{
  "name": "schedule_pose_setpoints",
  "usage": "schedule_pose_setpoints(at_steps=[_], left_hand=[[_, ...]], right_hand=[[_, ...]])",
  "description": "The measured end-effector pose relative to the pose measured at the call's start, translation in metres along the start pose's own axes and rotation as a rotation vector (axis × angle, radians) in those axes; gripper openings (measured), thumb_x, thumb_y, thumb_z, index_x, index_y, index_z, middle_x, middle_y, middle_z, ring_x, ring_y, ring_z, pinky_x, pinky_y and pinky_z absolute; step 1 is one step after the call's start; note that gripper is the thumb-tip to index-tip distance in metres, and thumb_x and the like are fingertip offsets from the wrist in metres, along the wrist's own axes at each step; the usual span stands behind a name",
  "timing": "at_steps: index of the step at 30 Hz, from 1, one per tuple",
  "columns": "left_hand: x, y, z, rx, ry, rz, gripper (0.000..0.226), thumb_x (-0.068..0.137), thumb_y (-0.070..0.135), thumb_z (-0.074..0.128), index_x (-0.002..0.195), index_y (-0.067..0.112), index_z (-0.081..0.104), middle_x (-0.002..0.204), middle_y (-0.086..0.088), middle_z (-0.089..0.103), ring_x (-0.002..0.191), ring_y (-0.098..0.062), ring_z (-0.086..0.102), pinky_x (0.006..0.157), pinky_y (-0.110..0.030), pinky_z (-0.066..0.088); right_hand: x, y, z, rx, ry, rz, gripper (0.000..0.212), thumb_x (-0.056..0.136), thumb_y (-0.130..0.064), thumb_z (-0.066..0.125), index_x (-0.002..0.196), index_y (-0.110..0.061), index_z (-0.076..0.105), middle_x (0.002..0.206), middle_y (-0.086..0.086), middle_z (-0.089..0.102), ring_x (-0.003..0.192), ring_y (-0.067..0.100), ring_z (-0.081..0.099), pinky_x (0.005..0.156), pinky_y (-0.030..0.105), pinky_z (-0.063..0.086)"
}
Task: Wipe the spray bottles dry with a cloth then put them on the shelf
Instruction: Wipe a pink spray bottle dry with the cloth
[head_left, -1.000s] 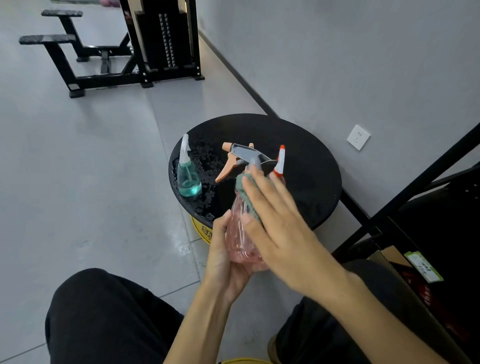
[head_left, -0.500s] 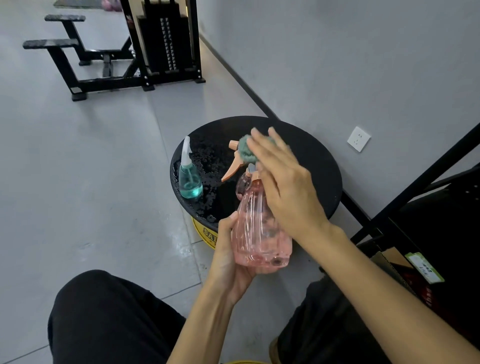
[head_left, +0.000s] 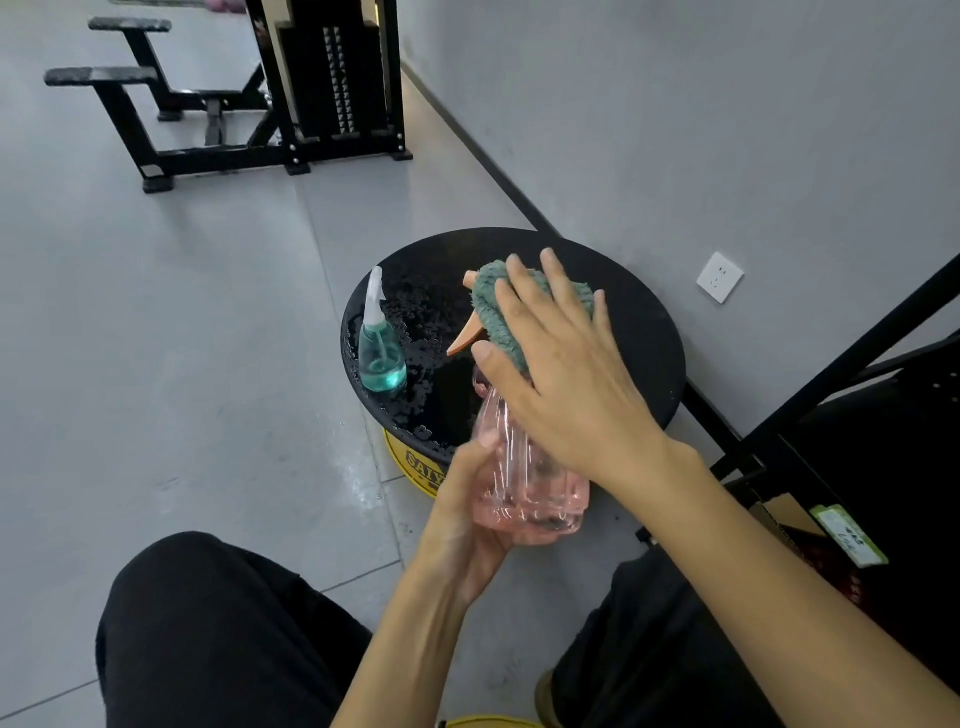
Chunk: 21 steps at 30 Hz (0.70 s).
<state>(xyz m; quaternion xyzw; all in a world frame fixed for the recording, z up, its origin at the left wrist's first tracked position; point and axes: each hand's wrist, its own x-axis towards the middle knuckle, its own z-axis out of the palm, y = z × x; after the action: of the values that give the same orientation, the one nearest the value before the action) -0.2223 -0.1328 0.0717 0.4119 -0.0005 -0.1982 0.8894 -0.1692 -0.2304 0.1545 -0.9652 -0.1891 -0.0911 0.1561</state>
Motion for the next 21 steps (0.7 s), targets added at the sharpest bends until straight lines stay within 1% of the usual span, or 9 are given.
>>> schedule_pose_setpoints(at_steps=[2,4,7,9,11,13,15,18,21], left_hand=[[-0.001,-0.001,0.001,0.08,-0.037,0.01,0.057,0.049,0.062,0.08,0.096,0.03,0.074,0.083,-0.006,0.072,0.07,-0.026,0.07,0.055,-0.032,0.055],[-0.003,-0.002,0.002,0.098,-0.031,0.003,0.043,0.049,0.056,0.081,0.086,0.035,0.075,0.076,-0.005,0.073,0.066,-0.025,0.071,0.048,-0.026,0.053],[-0.002,-0.005,0.001,0.071,-0.006,0.0,0.042,0.05,0.05,0.079,0.088,0.032,0.076,0.081,-0.008,0.074,0.065,-0.024,0.07,0.043,-0.025,0.052],[-0.002,-0.007,0.001,0.045,0.003,0.0,0.043,0.054,0.046,0.075,0.092,0.026,0.077,0.088,-0.01,0.074,0.066,-0.024,0.071,0.043,-0.025,0.053],[-0.001,-0.008,0.001,0.035,-0.002,0.014,0.048,0.057,0.044,0.07,0.099,0.021,0.076,0.093,-0.01,0.074,0.07,-0.024,0.071,0.048,-0.029,0.055],[0.0,-0.006,0.001,0.033,-0.017,0.04,0.062,0.05,0.047,0.082,0.106,0.02,0.073,0.1,-0.011,0.073,0.078,-0.026,0.071,0.055,-0.035,0.057],[0.002,-0.005,-0.001,0.042,-0.039,0.049,0.068,0.045,0.056,0.086,0.104,0.024,0.074,0.105,-0.009,0.072,0.084,-0.026,0.071,0.063,-0.041,0.058],[0.001,-0.003,0.001,0.086,-0.072,0.046,0.057,0.049,0.055,0.082,0.099,0.027,0.076,0.098,-0.007,0.074,0.081,-0.025,0.071,0.071,-0.045,0.053],[-0.002,-0.002,0.002,0.081,-0.009,-0.005,0.044,0.053,0.045,0.067,0.089,0.021,0.075,0.072,-0.003,0.072,0.061,-0.02,0.069,0.047,-0.029,0.055]], right_hand=[[-0.003,-0.001,-0.001,0.002,-0.089,-0.005,0.065,0.1,-0.049,0.023,0.153,-0.015,0.01,0.162,-0.004,-0.004,0.147,0.011,-0.015,0.117,0.04,-0.01],[-0.005,-0.003,-0.002,0.009,-0.145,-0.074,0.062,0.101,-0.046,0.025,0.154,-0.016,0.01,0.161,-0.005,-0.004,0.146,0.009,-0.014,0.118,0.039,-0.009],[-0.003,0.003,-0.003,0.006,-0.202,-0.179,0.056,0.103,-0.042,0.025,0.153,-0.019,0.013,0.161,-0.01,0.0,0.146,0.005,-0.011,0.118,0.035,-0.008],[0.003,0.015,-0.005,-0.027,-0.192,-0.141,0.057,0.102,-0.046,0.019,0.153,-0.022,0.009,0.161,-0.01,-0.002,0.146,0.005,-0.01,0.12,0.037,-0.003],[0.008,0.028,-0.009,-0.026,-0.18,-0.022,0.062,0.101,-0.05,0.017,0.154,-0.021,0.003,0.161,-0.008,-0.006,0.147,0.008,-0.009,0.121,0.037,0.0],[0.008,0.034,-0.011,0.12,-0.204,0.075,0.065,0.1,-0.051,0.023,0.154,-0.021,0.002,0.161,-0.008,-0.007,0.147,0.005,-0.007,0.12,0.031,0.002],[0.005,0.032,-0.008,0.249,-0.184,0.079,0.064,0.1,-0.047,0.028,0.154,-0.021,0.004,0.161,-0.011,-0.005,0.146,0.002,-0.005,0.117,0.025,0.004],[-0.001,0.022,-0.003,0.263,-0.094,0.039,0.06,0.102,-0.042,0.028,0.154,-0.019,0.009,0.161,-0.009,0.002,0.146,0.003,-0.008,0.116,0.021,0.0],[-0.011,0.003,0.002,0.2,-0.117,-0.083,0.057,0.101,-0.042,0.022,0.152,-0.015,0.02,0.161,-0.006,0.011,0.146,0.003,-0.006,0.116,0.022,-0.007]])
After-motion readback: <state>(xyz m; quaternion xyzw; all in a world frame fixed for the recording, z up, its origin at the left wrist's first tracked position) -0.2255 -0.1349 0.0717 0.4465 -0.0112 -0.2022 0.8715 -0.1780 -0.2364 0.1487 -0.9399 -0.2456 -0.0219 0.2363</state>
